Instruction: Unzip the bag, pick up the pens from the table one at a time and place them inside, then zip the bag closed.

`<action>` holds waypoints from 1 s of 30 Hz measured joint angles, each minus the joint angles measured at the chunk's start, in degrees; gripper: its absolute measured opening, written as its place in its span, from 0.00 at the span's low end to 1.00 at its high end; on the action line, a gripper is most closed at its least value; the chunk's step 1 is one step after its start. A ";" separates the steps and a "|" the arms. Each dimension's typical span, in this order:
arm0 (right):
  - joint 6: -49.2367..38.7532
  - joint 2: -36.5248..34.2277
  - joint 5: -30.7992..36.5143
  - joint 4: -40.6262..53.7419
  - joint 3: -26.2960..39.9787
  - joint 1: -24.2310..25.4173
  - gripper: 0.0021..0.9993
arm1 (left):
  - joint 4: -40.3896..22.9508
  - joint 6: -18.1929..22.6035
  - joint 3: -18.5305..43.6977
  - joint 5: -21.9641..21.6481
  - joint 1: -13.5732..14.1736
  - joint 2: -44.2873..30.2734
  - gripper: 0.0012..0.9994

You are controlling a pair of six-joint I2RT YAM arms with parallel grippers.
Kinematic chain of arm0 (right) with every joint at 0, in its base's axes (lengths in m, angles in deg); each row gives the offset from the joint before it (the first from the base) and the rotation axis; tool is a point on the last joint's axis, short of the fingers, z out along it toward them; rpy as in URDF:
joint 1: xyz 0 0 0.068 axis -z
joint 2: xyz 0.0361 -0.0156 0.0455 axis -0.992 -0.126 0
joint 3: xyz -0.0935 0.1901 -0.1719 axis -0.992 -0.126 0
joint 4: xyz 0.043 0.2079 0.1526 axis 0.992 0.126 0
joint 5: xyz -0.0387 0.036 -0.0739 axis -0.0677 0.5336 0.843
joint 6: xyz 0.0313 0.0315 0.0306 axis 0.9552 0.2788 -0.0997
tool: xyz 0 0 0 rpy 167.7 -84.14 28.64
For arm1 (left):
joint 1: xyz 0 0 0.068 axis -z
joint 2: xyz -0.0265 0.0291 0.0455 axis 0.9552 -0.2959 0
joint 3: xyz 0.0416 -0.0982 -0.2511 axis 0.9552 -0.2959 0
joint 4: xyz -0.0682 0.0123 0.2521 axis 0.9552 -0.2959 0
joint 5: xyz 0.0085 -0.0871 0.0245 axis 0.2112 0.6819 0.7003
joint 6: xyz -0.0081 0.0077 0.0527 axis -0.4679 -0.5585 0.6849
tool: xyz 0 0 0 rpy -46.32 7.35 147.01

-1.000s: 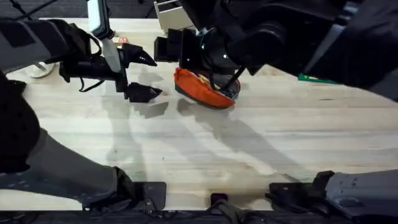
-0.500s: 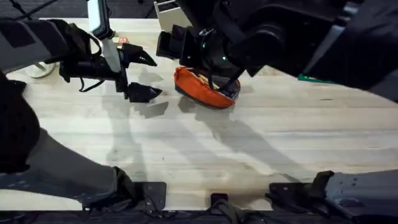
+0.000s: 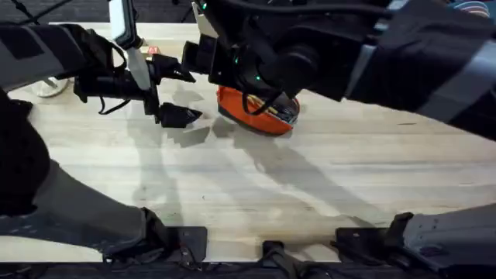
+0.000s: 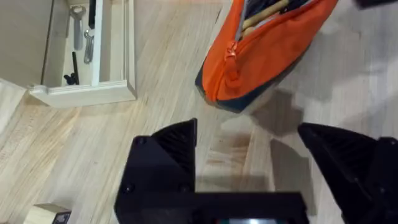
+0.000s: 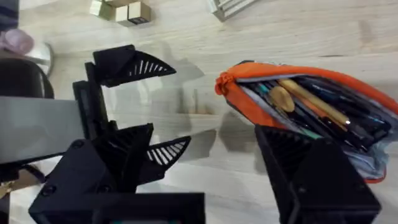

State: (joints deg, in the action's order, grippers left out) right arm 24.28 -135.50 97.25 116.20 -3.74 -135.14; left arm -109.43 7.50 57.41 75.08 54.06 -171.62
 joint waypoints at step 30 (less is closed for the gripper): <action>4.69 -9.00 -0.22 -4.78 0.00 0.00 1.00 | -0.02 0.00 0.00 0.00 -0.01 0.00 0.99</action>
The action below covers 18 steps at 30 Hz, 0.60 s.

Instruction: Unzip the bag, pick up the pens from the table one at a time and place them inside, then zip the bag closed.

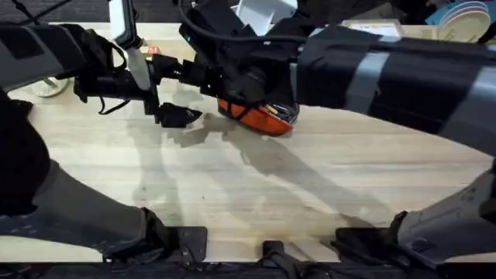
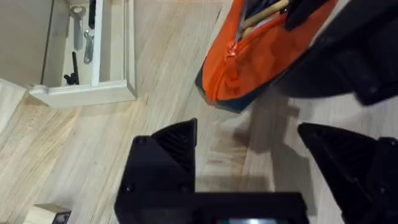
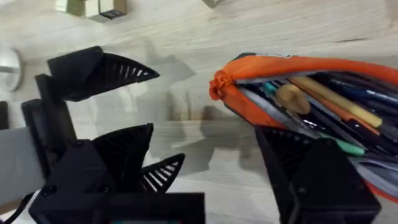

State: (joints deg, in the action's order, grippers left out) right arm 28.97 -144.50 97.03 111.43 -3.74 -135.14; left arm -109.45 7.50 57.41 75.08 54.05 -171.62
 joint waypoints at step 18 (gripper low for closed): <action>0.56 -5.66 0.52 -7.77 0.00 0.24 0.95 | 0.00 0.00 0.00 0.00 0.00 0.00 0.99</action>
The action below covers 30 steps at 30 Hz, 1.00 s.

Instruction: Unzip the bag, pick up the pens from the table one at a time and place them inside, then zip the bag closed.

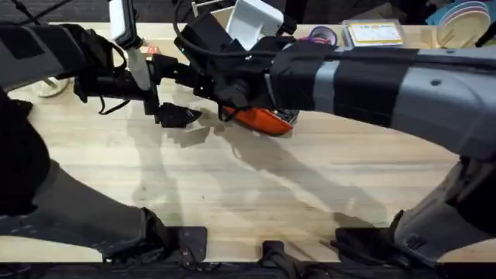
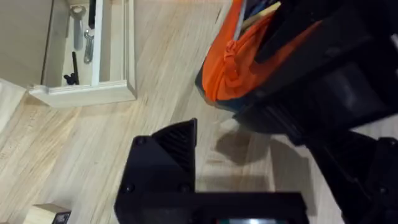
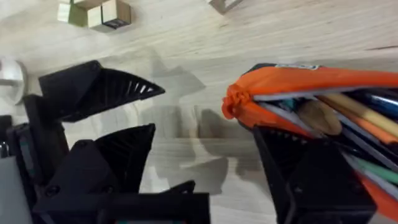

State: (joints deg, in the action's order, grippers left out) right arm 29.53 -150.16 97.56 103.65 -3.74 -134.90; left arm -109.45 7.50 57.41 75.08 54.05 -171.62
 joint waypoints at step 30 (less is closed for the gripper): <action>4.58 -3.62 1.84 0.45 0.02 2.88 0.26 | 0.02 0.00 0.00 0.00 0.00 0.00 0.99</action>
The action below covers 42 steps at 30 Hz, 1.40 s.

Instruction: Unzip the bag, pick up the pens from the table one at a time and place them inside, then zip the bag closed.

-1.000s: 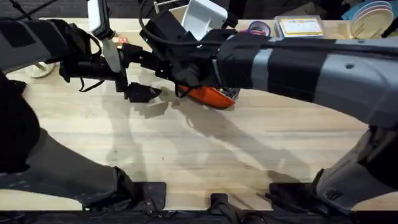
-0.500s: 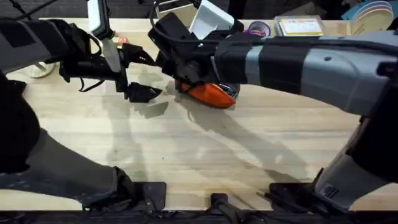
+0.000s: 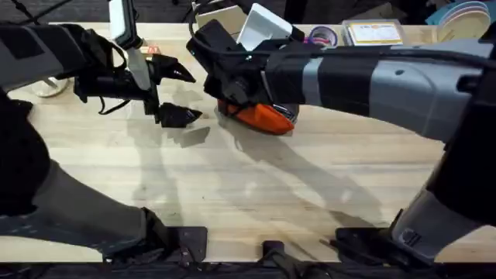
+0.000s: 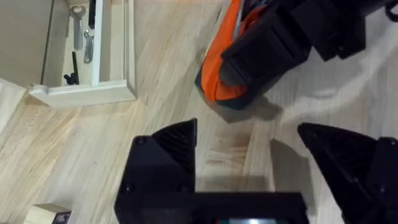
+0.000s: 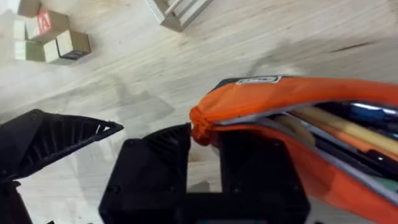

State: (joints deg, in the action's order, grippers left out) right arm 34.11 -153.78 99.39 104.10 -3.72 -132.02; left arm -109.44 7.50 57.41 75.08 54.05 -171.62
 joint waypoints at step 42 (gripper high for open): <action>-0.63 6.69 -2.43 1.77 0.04 0.17 0.03 | -0.02 0.00 0.00 0.00 0.00 0.00 0.99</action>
State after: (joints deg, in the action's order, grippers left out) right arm 33.48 -147.09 96.96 105.87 -3.68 -131.85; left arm -109.45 7.50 57.41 75.08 54.05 -171.62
